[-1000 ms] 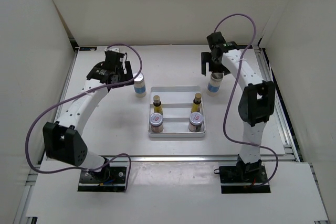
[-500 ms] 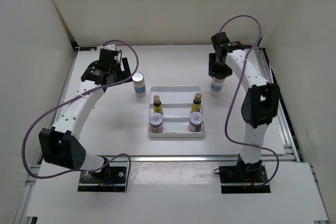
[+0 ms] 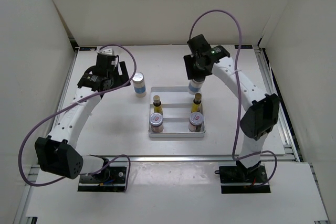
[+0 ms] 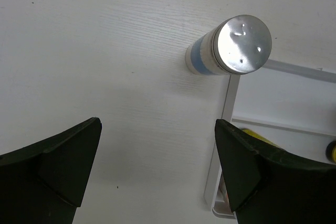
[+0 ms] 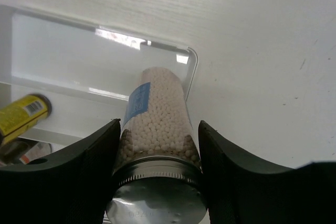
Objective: Organize the condiment bottles
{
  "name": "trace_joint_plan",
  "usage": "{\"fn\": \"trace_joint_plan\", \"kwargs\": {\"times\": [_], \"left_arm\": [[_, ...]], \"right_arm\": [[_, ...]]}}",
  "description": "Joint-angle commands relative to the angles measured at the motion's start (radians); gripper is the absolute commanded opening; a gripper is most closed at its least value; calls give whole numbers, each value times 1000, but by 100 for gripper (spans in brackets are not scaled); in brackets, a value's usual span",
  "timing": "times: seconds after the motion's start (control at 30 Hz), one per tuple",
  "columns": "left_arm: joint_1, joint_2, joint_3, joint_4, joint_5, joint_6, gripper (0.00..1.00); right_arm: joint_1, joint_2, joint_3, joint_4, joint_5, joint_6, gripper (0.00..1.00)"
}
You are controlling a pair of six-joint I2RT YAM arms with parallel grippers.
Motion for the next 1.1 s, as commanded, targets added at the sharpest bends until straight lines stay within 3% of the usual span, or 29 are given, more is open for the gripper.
{"fn": "trace_joint_plan", "kwargs": {"times": [0.0,0.2,0.27,0.3,0.4,0.43,0.77,1.07], "left_arm": [[6,-45,-10,10,16,-2,100],[6,-15,0,39,16,17,100],[6,6,12,80,16,44,100],[6,29,12,80,16,44,100],[6,90,58,100,25,66,100],[6,104,67,100,40,66,100],[6,187,101,253,192,112,100],[-38,320,110,345,266,182,100]], "right_arm": [[9,24,-53,58,0,-6,0],[29,91,-114,133,40,-6,1],[29,104,-114,134,55,-19,10],[29,118,-114,134,70,-19,19],[38,109,-114,134,103,-19,75],[38,96,-114,134,118,-6,98],[48,-157,-88,121,101,18,100],[48,-230,-157,121,63,37,100]]}}
